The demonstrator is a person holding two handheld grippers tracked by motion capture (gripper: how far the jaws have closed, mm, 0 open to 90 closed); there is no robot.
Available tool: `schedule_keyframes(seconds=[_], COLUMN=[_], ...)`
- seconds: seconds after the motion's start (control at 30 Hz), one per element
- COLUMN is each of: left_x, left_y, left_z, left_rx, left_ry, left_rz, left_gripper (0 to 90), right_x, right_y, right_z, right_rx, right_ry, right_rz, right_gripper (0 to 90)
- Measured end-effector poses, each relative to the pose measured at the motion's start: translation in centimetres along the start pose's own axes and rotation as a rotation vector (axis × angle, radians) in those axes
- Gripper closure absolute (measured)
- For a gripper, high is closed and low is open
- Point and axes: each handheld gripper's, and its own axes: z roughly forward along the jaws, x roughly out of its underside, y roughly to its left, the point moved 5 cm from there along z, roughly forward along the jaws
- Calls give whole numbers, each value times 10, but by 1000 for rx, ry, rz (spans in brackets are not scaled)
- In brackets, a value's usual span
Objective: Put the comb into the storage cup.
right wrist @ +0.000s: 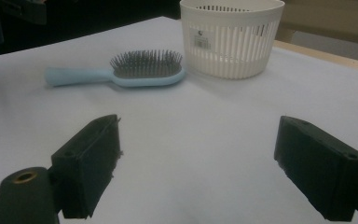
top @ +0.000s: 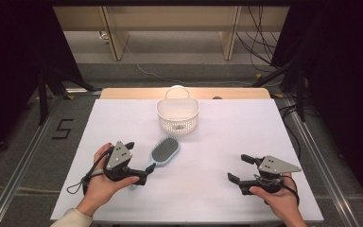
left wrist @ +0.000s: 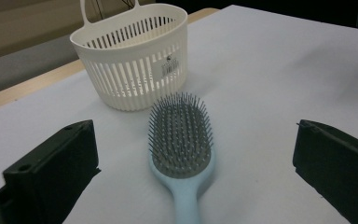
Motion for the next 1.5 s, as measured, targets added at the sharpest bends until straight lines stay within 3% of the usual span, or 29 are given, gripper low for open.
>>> schedule_keyframes(seconds=[0.17, 0.27, 0.33, 0.4, 0.53, 0.7, 0.9, 1.17, 1.5], left_x=[-10, -12, -12, -10, -6, 0, 8, 16, 22], left_y=[7, 9, 9, 7, 7, 4, 2, 6, 8], left_z=[1, 6, 11, 17, 27, 38, 54, 72, 85], left_rx=[-5, -14, -13, 18, 2, 16, 15, 32, 45], left_ry=[-4, 32, 94, 160, 293, 472, 644, 890, 966], left_rz=[-17, -16, 5, 14, 36, 18, 73, 50, -3], left_gripper=[1, 16, 45, 50, 87, 156, 176, 244, 358], right_x=[0, 0, 0, 0, 0, 0, 1, 1, 1], right_y=[0, 0, 0, 0, 0, 0, 0, 0, 0], right_z=[0, 0, 0, 0, 0, 0, 0, 0, 0], right_rx=[3, 3, 3, 2, -1, 1, 2, -1, -3], right_ry=[2, 2, 1, 0, 3, 4, 5, 4, 3], right_rz=[3, 4, 4, 7, 3, 4, 4, 2, 4], right_gripper=[153, 153, 153, 153, 153, 153, 153, 153, 153])
